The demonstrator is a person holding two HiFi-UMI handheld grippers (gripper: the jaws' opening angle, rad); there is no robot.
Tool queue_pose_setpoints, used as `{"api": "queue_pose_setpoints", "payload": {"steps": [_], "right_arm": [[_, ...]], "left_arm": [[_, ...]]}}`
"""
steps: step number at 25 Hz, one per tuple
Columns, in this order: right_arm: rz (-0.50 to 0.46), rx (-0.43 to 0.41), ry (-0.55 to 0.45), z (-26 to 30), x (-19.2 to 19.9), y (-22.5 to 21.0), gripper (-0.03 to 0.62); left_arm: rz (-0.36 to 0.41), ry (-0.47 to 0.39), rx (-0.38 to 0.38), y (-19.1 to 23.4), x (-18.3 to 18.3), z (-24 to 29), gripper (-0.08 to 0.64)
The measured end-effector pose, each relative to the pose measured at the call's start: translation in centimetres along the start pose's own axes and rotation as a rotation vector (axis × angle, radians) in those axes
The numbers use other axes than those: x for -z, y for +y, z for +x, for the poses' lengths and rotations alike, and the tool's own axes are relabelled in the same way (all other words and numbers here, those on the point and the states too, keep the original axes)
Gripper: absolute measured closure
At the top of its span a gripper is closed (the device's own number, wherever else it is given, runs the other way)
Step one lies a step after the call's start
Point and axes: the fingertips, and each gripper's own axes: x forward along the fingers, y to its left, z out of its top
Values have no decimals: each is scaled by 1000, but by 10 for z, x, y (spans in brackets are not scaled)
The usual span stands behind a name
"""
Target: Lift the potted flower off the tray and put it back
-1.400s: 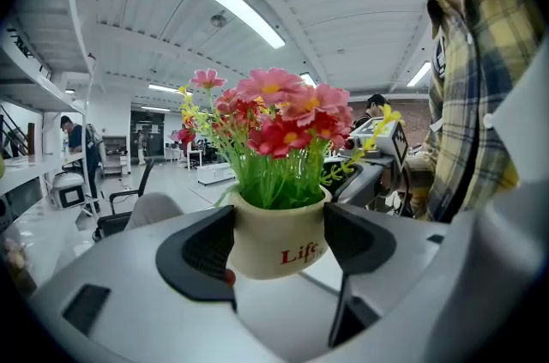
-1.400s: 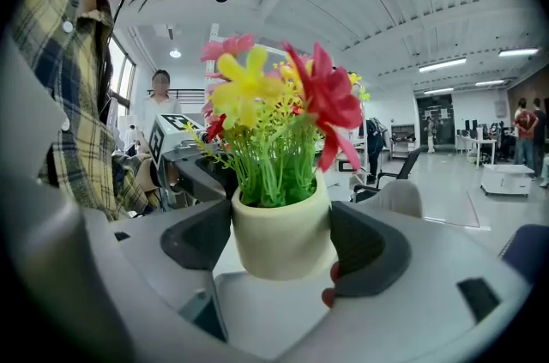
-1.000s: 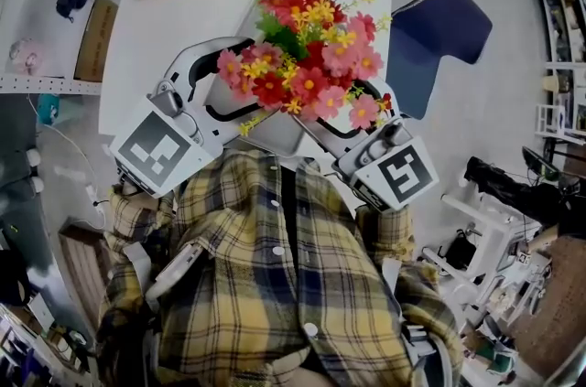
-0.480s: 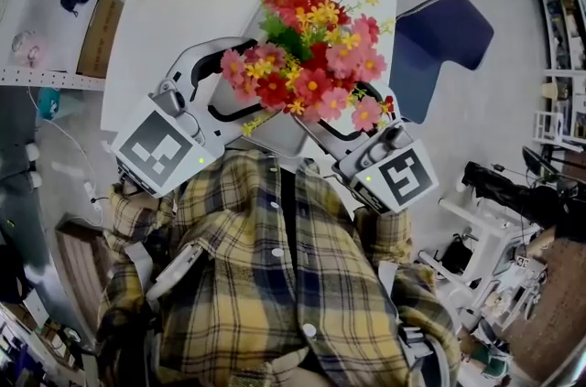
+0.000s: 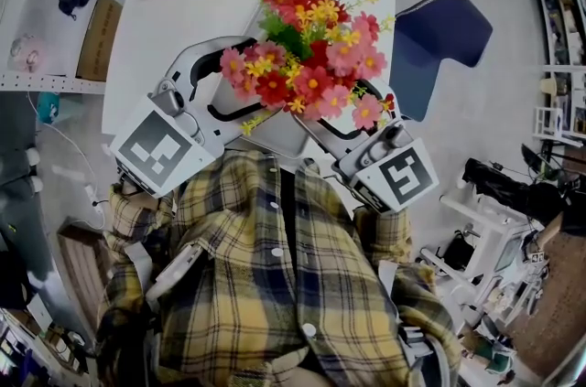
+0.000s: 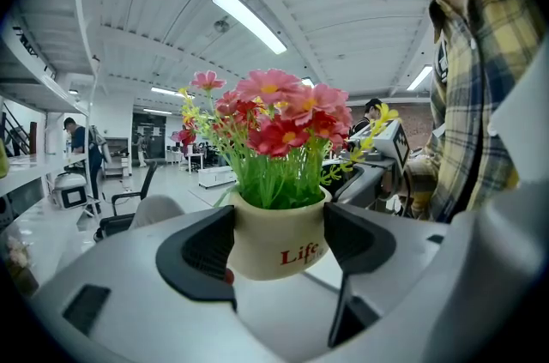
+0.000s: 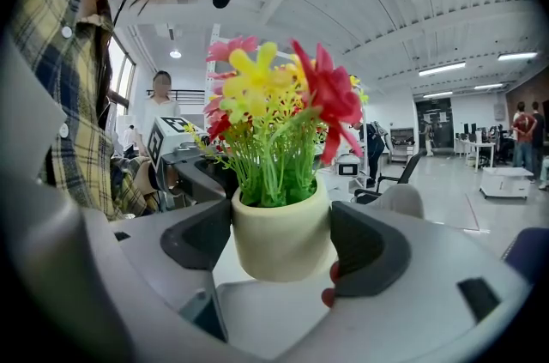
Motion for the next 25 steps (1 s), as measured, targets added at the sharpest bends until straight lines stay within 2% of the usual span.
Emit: {"api": "queue_pose_setpoints", "payload": {"steps": [25], "right_arm": [[8,10,18,0,6,-1,244]], "left_arm": [[-10,1,18,0,6,3,221]]}}
